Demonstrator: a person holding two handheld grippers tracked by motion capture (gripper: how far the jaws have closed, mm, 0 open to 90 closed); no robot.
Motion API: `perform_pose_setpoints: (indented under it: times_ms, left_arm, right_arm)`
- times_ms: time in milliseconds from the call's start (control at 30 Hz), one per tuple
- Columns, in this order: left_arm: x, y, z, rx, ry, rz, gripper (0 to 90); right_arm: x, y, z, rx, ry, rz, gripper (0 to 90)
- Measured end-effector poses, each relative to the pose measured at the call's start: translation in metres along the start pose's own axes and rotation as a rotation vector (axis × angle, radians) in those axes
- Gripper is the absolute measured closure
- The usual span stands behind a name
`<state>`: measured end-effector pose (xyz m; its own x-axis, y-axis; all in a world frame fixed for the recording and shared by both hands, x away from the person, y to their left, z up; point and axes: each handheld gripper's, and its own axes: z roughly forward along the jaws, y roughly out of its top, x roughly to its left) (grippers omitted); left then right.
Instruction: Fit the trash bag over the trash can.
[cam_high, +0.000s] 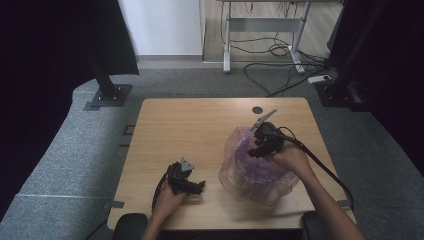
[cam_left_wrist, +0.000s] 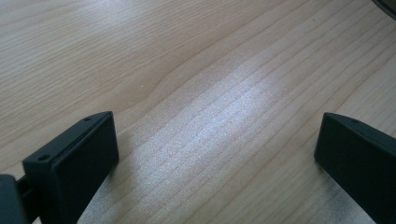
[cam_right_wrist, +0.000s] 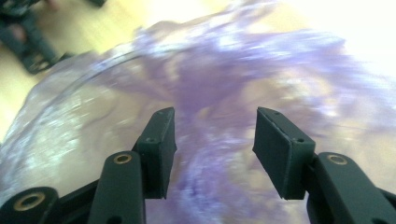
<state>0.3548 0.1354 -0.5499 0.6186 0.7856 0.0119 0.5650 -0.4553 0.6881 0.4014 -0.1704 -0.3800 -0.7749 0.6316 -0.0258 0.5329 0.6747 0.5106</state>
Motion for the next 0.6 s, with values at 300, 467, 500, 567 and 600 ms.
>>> perform_pose_setpoints:
  times_ms: [300,467,500,567,600]
  left_arm:
    - [0.0,0.0,0.0,0.0,0.0,0.0,0.0]
    - [0.0,0.0,0.0,0.0,0.0,0.0,0.0]
    - [0.0,0.0,0.0,0.0,0.0,0.0,0.0]
    - [0.0,0.0,0.0,0.0,0.0,0.0,0.0]
    - [0.0,0.0,0.0,0.0,0.0,0.0,0.0]
  right_arm:
    - [-0.008,0.011,0.044,0.001,0.007,0.075,81.1]
    - [-0.007,0.01,0.073,0.109,0.007,0.062,86.2]
    - [-0.005,0.011,0.076,0.139,-0.008,0.043,86.2]
    - [-0.002,0.011,0.075,0.134,0.02,0.033,83.1]
    - [-0.002,0.011,0.072,0.115,0.036,0.039,78.2]
